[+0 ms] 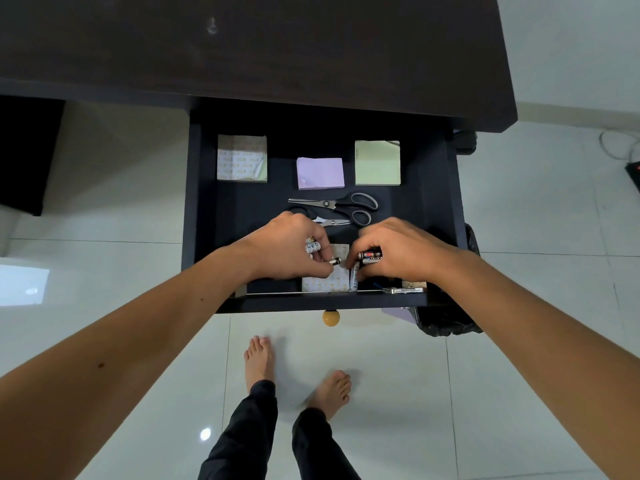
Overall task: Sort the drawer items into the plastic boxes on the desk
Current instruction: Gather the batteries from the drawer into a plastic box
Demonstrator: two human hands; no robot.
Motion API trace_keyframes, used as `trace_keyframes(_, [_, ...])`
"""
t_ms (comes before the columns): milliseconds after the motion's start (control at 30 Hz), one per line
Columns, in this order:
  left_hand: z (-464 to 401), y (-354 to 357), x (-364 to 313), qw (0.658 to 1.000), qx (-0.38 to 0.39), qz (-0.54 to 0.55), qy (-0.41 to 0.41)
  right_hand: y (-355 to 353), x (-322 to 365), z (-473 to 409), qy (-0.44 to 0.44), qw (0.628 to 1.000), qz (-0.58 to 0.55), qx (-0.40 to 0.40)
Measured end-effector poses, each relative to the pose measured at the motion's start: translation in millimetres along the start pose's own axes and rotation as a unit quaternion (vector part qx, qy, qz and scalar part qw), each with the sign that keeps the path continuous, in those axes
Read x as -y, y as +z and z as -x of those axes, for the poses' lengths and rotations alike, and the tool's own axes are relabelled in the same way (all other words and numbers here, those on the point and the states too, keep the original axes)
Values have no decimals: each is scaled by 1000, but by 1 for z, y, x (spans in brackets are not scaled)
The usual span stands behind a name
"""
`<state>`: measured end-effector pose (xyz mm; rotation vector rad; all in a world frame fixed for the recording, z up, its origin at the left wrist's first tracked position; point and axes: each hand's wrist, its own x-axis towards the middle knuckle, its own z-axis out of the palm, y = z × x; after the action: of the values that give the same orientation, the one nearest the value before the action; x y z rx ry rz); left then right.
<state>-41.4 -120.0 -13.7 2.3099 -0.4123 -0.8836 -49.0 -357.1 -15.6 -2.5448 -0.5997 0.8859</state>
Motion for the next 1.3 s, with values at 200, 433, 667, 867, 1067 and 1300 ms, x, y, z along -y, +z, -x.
trace_keyframes(200, [7,-8,11,991,-28,129,-20,-1,3,-5,-30,994,102,39])
trace_keyframes(433, [14,-16,16,950,-39,309,-31,-13,5,-2,-3,1000,-27,1])
trace_keyframes(667, [15,-34,21,865,-87,493,-38,-40,13,10,43,953,-293,-62])
trace_keyframes(867, [13,-39,23,816,-138,560,-40,-46,12,9,96,887,-450,-29])
trace_keyframes(1067, [14,-38,20,793,-98,600,-34,-38,9,11,92,867,-486,59])
trace_keyframes(1300, [15,-47,19,743,-93,661,-47,-34,2,14,70,852,-515,65])
